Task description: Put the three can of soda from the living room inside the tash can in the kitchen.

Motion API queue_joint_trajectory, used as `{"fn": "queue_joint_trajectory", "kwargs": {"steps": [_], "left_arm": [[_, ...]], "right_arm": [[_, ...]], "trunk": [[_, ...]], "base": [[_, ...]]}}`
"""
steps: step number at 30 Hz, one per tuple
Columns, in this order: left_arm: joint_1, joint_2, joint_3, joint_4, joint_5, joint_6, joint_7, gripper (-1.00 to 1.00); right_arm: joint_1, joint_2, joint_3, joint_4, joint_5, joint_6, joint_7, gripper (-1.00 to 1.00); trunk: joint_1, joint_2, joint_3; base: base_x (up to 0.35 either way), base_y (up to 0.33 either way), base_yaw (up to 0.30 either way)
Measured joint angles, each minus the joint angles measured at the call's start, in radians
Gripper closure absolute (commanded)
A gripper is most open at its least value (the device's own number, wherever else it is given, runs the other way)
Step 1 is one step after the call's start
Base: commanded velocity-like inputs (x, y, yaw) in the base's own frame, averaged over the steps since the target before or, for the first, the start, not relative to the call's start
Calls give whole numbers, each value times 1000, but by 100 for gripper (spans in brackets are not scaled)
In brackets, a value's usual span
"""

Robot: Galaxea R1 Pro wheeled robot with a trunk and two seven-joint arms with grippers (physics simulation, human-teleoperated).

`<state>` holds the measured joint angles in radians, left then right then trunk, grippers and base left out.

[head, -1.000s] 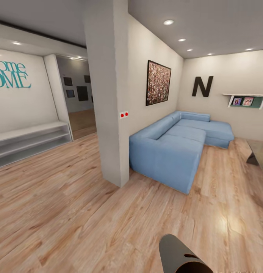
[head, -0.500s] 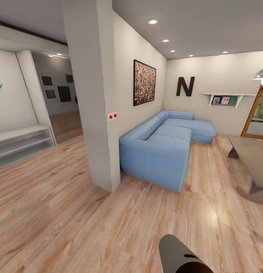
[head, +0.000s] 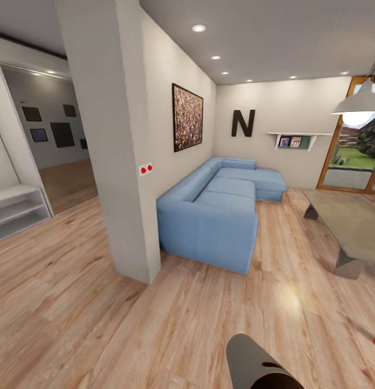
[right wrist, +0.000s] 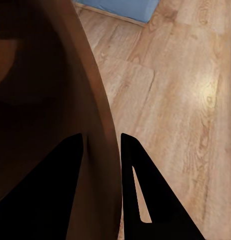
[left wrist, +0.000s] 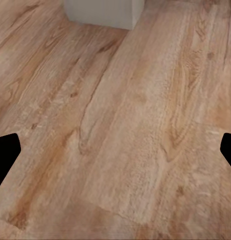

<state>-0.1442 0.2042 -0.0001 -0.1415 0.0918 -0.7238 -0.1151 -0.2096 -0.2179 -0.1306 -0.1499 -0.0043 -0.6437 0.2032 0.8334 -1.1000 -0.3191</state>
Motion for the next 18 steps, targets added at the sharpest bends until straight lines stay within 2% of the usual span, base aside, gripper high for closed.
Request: {"fn": "queue_joint_trajectory", "kwargs": {"steps": [9,18], "left_arm": [[0,0,0,6,0,0,0,-100],[0,0,-1,6,0,-1,0,-100]], "right_arm": [[0,0,1,0,1,0,-1,100],[0,0,2,0,1,0,1,100]], "trunk": [[0,0,0],[0,0,0]], "base": [[217,210,-246],[205,12,-246]]}}
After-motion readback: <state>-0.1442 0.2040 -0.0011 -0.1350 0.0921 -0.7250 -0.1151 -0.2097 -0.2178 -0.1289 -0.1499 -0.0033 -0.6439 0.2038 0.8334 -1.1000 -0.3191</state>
